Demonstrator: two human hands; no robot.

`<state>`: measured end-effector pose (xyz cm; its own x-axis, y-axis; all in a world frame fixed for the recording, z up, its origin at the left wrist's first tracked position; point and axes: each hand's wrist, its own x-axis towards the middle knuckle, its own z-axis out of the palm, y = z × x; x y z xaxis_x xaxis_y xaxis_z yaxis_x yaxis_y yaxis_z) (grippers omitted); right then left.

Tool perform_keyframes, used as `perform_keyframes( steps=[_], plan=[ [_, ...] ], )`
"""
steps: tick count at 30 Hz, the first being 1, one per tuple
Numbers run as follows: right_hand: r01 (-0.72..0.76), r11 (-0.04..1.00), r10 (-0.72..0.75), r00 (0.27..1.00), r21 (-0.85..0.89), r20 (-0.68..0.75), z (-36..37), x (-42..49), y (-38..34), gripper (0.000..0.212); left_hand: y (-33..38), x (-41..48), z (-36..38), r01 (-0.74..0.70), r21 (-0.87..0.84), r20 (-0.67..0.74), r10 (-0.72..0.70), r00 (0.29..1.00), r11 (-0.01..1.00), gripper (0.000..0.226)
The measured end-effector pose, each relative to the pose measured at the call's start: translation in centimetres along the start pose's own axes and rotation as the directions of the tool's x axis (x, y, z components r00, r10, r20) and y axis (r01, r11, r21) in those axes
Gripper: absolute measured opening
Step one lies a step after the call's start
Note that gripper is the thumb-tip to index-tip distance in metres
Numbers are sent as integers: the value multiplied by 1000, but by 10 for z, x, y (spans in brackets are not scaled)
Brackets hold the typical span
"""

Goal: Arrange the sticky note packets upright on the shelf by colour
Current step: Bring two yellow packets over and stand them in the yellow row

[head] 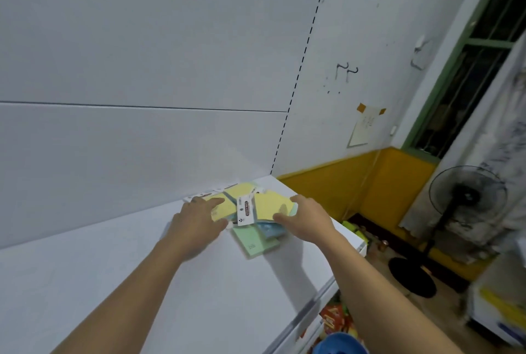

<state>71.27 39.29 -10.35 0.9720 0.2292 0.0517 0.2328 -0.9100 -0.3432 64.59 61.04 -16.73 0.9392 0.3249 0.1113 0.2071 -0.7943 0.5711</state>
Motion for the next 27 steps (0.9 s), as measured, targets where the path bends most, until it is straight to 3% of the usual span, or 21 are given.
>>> perform_keyframes(
  steps=[5, 9, 12, 14, 17, 21, 23, 27],
  plan=[
    [125, 976, -128, 992, -180, 0, 8, 30, -4, 84, 10, 12, 11, 41, 249, 58, -57, 997, 968, 59],
    [293, 941, -273, 953, -171, 130, 17, 53, 6, 93, 6, 12, 27, 88, 177, -95, -72, 993, 980, 51],
    [311, 950, -309, 946, -4, 99, 23, 68, 16, 91, 3, 16, 33, 81, 38, -229, -70, 971, 996, 34],
    [271, 935, -278, 960, 227, -1, 33, 73, 25, 80, 4, 18, 32, 70, -41, -277, -78, 958, 997, 21],
    [204, 770, -167, 979, 604, -119, 56, 70, 37, 55, 7, 15, 32, 73, -94, -305, -99, 947, 993, 17],
    [220, 751, -169, 975, 623, -142, 66, 74, 43, 52, 18, 5, 43, 72, 1, -358, -66, 931, 997, 50],
    [244, 750, -175, 970, 615, -171, 67, 76, 43, 45, 26, 0, 49, 129, -80, -390, -150, 908, 988, 73],
    [323, 785, -114, 914, 529, -388, 64, 65, 42, 32, 36, -13, 47, 181, -333, -474, -330, 817, 926, 106]
  ],
)
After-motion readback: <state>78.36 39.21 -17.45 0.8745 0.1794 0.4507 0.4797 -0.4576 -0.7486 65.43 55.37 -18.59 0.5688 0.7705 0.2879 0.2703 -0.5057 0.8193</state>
